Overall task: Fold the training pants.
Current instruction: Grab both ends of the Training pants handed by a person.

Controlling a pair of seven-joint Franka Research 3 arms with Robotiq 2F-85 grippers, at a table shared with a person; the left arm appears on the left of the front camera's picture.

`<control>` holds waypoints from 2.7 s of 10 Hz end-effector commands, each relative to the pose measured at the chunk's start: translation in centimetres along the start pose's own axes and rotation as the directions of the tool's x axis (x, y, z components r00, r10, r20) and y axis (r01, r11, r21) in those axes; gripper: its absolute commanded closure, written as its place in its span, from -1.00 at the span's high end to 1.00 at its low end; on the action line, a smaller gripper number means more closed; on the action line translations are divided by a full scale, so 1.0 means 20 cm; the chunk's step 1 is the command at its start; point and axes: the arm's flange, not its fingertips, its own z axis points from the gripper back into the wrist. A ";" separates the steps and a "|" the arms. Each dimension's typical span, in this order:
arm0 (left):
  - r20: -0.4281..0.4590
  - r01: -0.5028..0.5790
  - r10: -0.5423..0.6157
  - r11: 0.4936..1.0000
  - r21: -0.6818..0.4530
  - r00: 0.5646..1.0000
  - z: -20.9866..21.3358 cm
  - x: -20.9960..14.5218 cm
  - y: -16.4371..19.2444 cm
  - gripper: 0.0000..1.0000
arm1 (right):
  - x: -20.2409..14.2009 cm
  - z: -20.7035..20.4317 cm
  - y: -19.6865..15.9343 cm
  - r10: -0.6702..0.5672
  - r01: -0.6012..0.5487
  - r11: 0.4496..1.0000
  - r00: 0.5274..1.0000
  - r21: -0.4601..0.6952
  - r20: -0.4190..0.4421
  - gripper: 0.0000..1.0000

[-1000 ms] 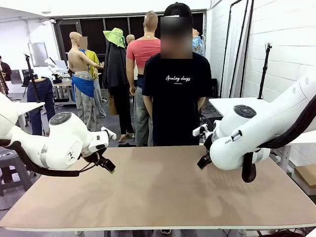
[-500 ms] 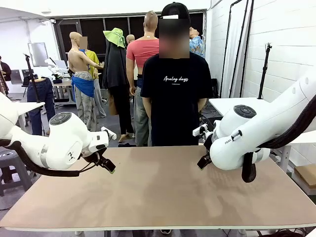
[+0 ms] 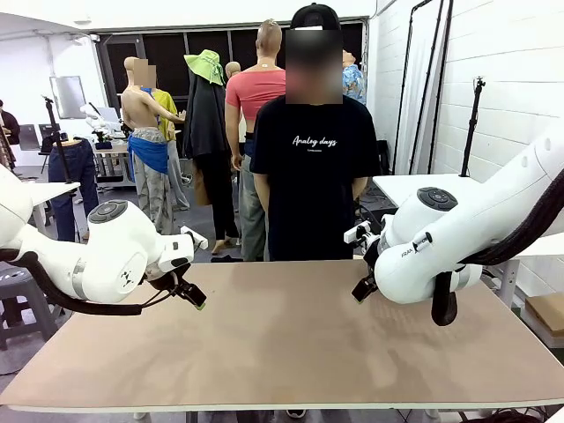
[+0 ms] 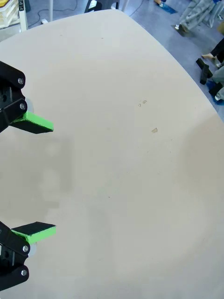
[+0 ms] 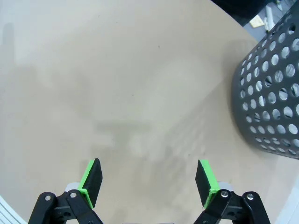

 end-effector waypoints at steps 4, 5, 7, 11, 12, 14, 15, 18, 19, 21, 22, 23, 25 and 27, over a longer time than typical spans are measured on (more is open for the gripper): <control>-0.109 -0.056 0.059 0.998 0.030 0.992 0.23 0.14 -0.04 1.00 | 0.07 0.17 -0.05 0.026 -0.026 1.000 0.997 0.011 -0.073 1.00; -0.111 -0.088 0.091 0.996 0.034 0.990 0.30 0.18 -0.04 1.00 | 0.10 0.24 -0.06 0.029 -0.028 1.000 0.995 0.005 -0.093 1.00; -0.127 -0.137 0.146 0.988 0.075 0.981 0.43 0.23 -0.06 1.00 | 0.16 0.39 -0.09 0.010 -0.018 0.998 0.992 -0.062 -0.122 1.00; -0.109 -0.134 0.140 0.989 0.062 0.984 0.66 0.34 -0.07 1.00 | 0.23 0.67 -0.12 0.026 -0.034 0.995 0.996 -0.096 -0.084 1.00; -0.102 -0.129 0.136 0.989 0.074 0.985 0.71 0.36 -0.07 1.00 | 0.23 0.72 -0.12 0.033 -0.040 0.995 0.997 -0.096 -0.076 1.00; -0.091 -0.097 0.105 0.991 0.093 0.990 0.83 0.38 -0.11 1.00 | 0.23 0.85 -0.10 0.082 -0.087 0.994 0.994 -0.061 -0.077 1.00; -0.097 -0.080 0.089 0.992 0.093 0.991 0.86 0.38 -0.12 1.00 | 0.23 0.89 -0.10 0.109 -0.115 0.991 0.990 -0.063 -0.088 1.00; -0.100 -0.085 0.095 0.992 0.098 0.990 0.92 0.39 -0.14 1.00 | 0.26 0.98 -0.08 0.140 -0.148 0.986 0.985 -0.079 -0.104 1.00; -0.101 -0.089 0.100 0.990 0.106 0.990 0.92 0.39 -0.13 1.00 | 0.26 0.97 -0.08 0.138 -0.147 0.986 0.984 -0.077 -0.111 1.00; -0.092 -0.092 0.099 0.993 0.074 0.991 0.90 0.39 -0.13 1.00 | 0.26 0.98 -0.08 0.116 -0.122 0.990 0.990 -0.065 -0.085 1.00; -0.092 -0.092 0.099 0.993 0.074 0.991 0.90 0.39 -0.13 1.00 | 0.26 0.98 -0.08 0.116 -0.122 0.990 0.990 -0.065 -0.085 1.00; -0.092 -0.092 0.099 0.993 0.074 0.991 0.90 0.39 -0.13 1.00 | 0.26 0.98 -0.08 0.116 -0.122 0.990 0.990 -0.065 -0.085 1.00; -0.092 -0.092 0.099 0.993 0.074 0.991 0.90 0.39 -0.13 1.00 | 0.26 0.98 -0.08 0.116 -0.122 0.990 0.990 -0.065 -0.085 1.00; -0.092 -0.092 0.099 0.993 0.074 0.991 0.90 0.39 -0.13 1.00 | 0.26 0.98 -0.08 0.116 -0.122 0.990 0.990 -0.065 -0.085 1.00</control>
